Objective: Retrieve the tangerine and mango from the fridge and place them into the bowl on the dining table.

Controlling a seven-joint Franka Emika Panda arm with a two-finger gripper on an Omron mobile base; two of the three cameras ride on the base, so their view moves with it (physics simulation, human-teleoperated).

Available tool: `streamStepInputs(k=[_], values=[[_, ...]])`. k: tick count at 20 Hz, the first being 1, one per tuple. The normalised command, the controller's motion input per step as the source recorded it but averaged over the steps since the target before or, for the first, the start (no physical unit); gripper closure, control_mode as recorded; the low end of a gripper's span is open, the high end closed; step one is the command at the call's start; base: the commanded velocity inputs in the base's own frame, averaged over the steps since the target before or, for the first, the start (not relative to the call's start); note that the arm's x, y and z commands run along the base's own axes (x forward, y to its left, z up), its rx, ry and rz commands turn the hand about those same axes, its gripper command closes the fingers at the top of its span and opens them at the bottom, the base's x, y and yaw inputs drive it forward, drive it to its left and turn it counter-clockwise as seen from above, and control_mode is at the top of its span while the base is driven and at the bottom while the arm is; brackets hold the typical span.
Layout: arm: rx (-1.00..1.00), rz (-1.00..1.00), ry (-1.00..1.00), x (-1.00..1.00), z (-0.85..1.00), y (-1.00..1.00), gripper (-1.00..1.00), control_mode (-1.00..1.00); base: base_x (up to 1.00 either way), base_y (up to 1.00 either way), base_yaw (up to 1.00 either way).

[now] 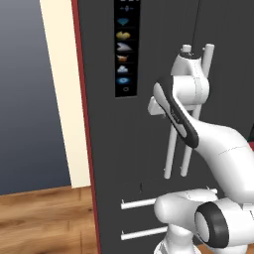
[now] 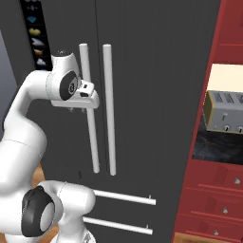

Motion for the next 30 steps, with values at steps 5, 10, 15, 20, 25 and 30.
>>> streamStepInputs(k=[5,10,15,20,25,30], values=[[0.00,0.00,-0.03,-0.19,0.00,-0.08,-1.00,-1.00,0.00,0.00,0.00],[0.00,0.00,-0.09,-0.44,0.00,-0.38,-1.00,-1.00,0.00,0.00,0.00],[0.00,0.00,-0.04,-0.36,-0.03,-0.22,-1.00,-1.00,0.00,0.00,0.00],[0.00,0.00,0.00,-0.14,-0.17,0.00,-1.00,-1.00,0.00,0.00,0.00],[0.00,0.02,0.00,-0.15,-0.20,0.00,-1.00,1.00,-0.05,0.00,0.01],[0.00,0.00,0.00,0.00,0.00,0.00,-1.00,1.00,-0.36,-0.05,0.03]])
